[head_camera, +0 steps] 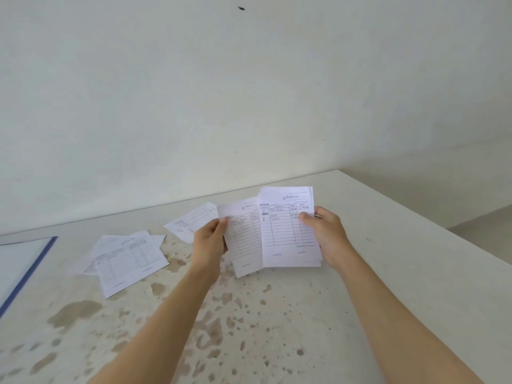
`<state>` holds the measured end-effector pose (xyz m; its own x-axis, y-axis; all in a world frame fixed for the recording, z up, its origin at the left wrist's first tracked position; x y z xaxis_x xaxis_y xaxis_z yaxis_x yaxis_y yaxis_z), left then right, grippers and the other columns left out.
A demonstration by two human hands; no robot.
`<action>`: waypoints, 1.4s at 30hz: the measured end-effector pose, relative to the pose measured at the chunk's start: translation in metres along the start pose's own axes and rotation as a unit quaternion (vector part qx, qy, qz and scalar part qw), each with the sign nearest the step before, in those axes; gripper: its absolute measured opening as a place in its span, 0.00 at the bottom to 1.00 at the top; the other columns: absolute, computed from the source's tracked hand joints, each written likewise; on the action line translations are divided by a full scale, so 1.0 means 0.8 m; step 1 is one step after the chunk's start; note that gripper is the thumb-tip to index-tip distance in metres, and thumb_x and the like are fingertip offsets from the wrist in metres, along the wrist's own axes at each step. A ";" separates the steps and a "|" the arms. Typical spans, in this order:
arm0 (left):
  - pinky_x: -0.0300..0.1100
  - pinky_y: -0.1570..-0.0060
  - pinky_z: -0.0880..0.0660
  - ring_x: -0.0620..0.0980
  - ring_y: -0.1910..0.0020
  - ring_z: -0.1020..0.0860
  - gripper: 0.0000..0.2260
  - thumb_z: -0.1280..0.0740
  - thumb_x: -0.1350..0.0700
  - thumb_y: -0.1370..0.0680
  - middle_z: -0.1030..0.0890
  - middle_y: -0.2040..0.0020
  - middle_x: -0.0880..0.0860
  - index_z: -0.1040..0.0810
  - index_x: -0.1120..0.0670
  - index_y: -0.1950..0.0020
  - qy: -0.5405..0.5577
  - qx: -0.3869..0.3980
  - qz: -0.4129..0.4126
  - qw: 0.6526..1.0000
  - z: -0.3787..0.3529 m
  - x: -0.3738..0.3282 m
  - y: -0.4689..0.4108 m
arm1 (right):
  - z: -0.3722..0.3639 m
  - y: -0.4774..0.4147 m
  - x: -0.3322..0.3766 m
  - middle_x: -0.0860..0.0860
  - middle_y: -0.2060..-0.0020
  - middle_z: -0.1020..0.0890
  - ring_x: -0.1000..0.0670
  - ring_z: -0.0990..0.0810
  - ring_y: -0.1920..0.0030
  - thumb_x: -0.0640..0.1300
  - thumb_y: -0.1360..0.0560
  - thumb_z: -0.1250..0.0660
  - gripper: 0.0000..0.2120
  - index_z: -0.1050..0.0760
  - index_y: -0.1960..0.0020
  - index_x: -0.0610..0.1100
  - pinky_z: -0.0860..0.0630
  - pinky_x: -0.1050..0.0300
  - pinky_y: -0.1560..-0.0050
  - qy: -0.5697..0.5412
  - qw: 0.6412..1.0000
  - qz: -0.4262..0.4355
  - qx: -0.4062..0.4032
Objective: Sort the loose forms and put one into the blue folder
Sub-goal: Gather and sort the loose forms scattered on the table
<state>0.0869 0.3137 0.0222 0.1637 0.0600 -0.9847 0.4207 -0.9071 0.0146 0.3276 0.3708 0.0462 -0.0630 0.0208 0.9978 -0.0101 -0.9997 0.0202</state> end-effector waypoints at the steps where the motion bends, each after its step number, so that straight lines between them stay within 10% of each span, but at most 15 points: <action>1: 0.53 0.44 0.24 0.55 0.52 0.22 0.11 0.41 0.56 0.19 0.20 0.52 0.57 0.21 0.57 0.54 0.005 0.009 0.002 1.000 -0.003 -0.001 0.003 | -0.008 0.002 0.001 0.40 0.54 0.16 0.46 0.20 0.56 0.38 0.25 0.35 0.04 0.22 0.55 0.38 0.23 0.47 0.48 0.011 1.000 0.004 0.007; 5: 0.52 0.48 0.25 0.52 0.55 0.23 0.12 0.42 0.53 0.18 0.20 0.56 0.53 0.21 0.55 0.53 0.026 0.030 0.008 0.999 -0.020 -0.005 0.006 | -0.034 0.002 -0.002 0.31 0.55 0.23 0.49 0.29 0.60 0.41 0.24 0.37 0.10 0.28 0.53 0.32 0.33 0.55 0.57 0.057 0.998 0.009 0.015; 12: 0.45 0.58 0.31 0.50 0.61 0.29 0.15 0.45 0.49 0.20 0.27 0.60 0.55 0.26 0.58 0.57 -0.046 0.053 -0.013 0.997 -0.069 -0.025 -0.012 | -0.038 -0.006 -0.017 0.47 0.51 0.20 0.44 0.19 0.51 0.41 0.21 0.39 0.09 0.32 0.41 0.44 0.21 0.46 0.50 0.009 1.000 -0.024 0.007; 19: 0.41 0.54 0.26 0.49 0.54 0.21 0.14 0.43 0.52 0.18 0.18 0.54 0.51 0.21 0.57 0.45 -0.147 0.066 -0.050 0.986 -0.080 -0.038 -0.061 | 0.031 -0.044 -0.024 0.45 0.57 0.19 0.45 0.22 0.57 0.34 0.25 0.38 0.07 0.21 0.51 0.38 0.26 0.52 0.53 0.009 0.996 -0.036 -0.079; 25: 0.45 0.40 0.31 0.46 0.45 0.25 0.21 0.34 0.44 0.24 0.22 0.39 0.50 0.25 0.53 0.35 -0.466 0.120 -0.108 0.870 -0.068 -0.002 -0.112 | 0.083 -0.099 -0.042 0.43 0.57 0.21 0.44 0.24 0.56 0.34 0.25 0.39 0.06 0.23 0.56 0.39 0.24 0.41 0.45 0.020 0.985 -0.046 -0.165; 30: 0.49 0.35 0.42 0.49 0.34 0.39 0.37 0.30 0.35 0.32 0.35 0.34 0.47 0.35 0.49 0.28 -0.576 0.199 -0.110 0.785 -0.088 0.024 -0.123 | 0.093 -0.132 -0.042 0.45 0.58 0.22 0.45 0.25 0.57 0.35 0.25 0.39 0.06 0.24 0.55 0.40 0.27 0.51 0.54 0.011 0.978 -0.026 -0.205; 36: 0.48 0.39 0.28 0.51 0.43 0.27 0.30 0.23 0.47 0.34 0.28 0.43 0.50 0.29 0.50 0.36 -0.534 0.249 -0.017 0.808 -0.096 0.021 -0.141 | 0.092 -0.143 -0.042 0.45 0.60 0.24 0.46 0.27 0.60 0.36 0.25 0.39 0.05 0.25 0.55 0.39 0.30 0.55 0.57 0.019 0.977 -0.001 -0.211; 42: 0.44 0.53 0.23 0.55 0.51 0.20 0.20 0.23 0.62 0.33 0.20 0.50 0.56 0.27 0.55 0.46 -0.397 0.167 -0.018 0.903 -0.088 0.001 -0.143 | 0.097 -0.136 -0.042 0.49 0.65 0.26 0.46 0.27 0.59 0.36 0.24 0.39 0.04 0.25 0.54 0.40 0.29 0.53 0.56 0.001 0.978 -0.001 -0.209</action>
<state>0.1019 0.4469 0.0317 -0.5905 -0.1057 -0.8001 0.0994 -0.9934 0.0579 0.4078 0.4784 0.0153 -0.0651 0.0238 0.9976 -0.4170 -0.9089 -0.0056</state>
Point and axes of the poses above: each hand's wrist, its own y-axis away from the middle knuckle, its own z-axis out of the back of the hand, x = y × z, the point moved 9 cm from there along -y, towards the middle knuckle
